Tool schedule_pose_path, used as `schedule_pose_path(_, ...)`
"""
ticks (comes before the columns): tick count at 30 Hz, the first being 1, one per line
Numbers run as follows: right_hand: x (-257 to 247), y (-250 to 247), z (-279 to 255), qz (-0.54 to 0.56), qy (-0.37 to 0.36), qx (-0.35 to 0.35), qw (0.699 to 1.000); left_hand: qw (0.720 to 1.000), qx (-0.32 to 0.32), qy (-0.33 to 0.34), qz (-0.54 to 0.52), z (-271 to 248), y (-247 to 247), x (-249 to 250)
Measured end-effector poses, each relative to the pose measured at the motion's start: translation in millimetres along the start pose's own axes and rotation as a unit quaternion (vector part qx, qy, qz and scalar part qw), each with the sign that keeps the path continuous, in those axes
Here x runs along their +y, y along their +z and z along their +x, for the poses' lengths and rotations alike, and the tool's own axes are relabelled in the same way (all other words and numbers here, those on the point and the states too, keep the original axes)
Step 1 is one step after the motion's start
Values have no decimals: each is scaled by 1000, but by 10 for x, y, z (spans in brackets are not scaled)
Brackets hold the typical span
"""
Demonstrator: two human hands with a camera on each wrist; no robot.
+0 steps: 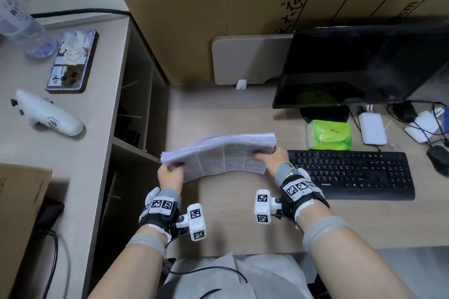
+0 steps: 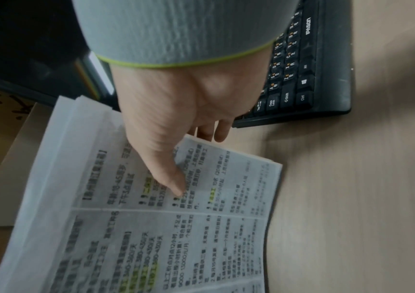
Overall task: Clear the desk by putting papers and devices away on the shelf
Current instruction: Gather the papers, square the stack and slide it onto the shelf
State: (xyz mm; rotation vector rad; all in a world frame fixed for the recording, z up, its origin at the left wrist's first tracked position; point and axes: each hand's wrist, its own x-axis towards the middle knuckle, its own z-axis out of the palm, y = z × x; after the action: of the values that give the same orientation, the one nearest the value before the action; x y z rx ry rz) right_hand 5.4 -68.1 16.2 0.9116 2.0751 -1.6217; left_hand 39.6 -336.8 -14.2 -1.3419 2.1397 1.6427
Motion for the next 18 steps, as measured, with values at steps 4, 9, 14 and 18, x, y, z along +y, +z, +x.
schedule_pose_path(4,107,38,3,5,28,-51,998,1000,-28,9,-2,-33,16,69)
schedule_pose_path(9,57,-120,28,39,44,-54,997,998,-54,2,24,-58,115,151)
schedule_pose_path(14,-59,-314,-10,119,42,-45,991,996,-9,-85,-12,-71,254,65)
schedule_pose_path(18,-93,-513,12,250,38,-39,967,978,-72,-166,-106,-278,511,41)
